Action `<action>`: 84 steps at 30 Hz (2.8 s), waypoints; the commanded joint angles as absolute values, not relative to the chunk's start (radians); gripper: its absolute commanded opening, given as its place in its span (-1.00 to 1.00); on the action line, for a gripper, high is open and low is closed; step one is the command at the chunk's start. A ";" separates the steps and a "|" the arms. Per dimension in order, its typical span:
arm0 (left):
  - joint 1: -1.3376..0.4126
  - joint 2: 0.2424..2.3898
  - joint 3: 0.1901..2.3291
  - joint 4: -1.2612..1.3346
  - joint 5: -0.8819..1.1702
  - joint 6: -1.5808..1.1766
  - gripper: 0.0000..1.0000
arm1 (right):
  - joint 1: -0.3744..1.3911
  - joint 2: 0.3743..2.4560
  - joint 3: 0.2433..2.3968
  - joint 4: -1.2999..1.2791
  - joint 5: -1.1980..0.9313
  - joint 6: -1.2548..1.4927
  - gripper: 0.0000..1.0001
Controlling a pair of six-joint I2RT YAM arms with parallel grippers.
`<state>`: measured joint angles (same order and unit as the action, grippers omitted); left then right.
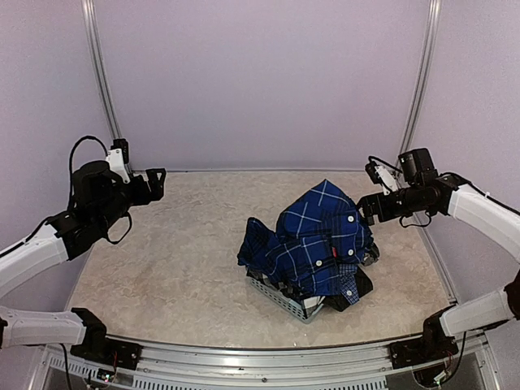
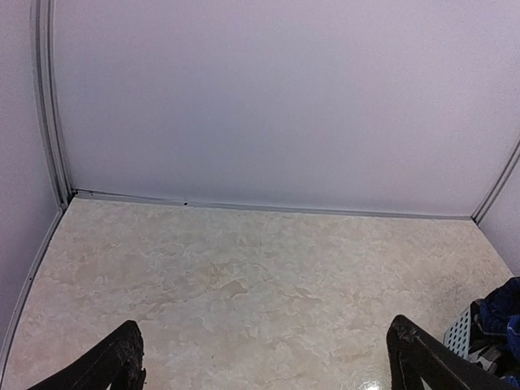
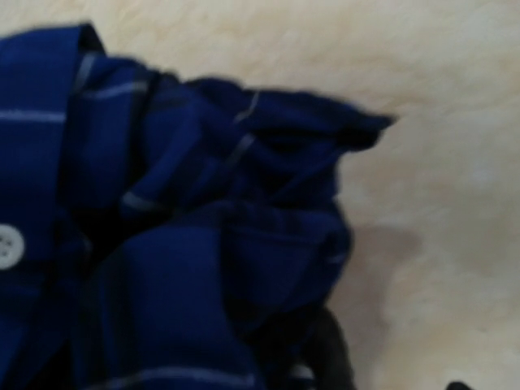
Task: Fold and stack the long sleeve shirts
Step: Move the bin to the corner of the board.
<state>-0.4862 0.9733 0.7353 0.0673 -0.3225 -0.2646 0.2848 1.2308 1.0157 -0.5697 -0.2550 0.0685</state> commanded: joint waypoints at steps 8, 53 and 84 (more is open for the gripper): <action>-0.495 0.951 0.735 0.079 -0.312 -0.270 0.98 | 0.237 1.386 0.984 -0.498 -0.415 0.064 0.81; -0.506 0.969 0.733 0.089 -0.314 -0.268 0.98 | 0.147 1.514 0.844 -0.281 -0.140 0.327 -1.00; -0.509 0.957 0.733 0.086 -0.309 -0.272 0.98 | -0.278 2.020 1.332 -0.111 -0.101 0.419 -1.00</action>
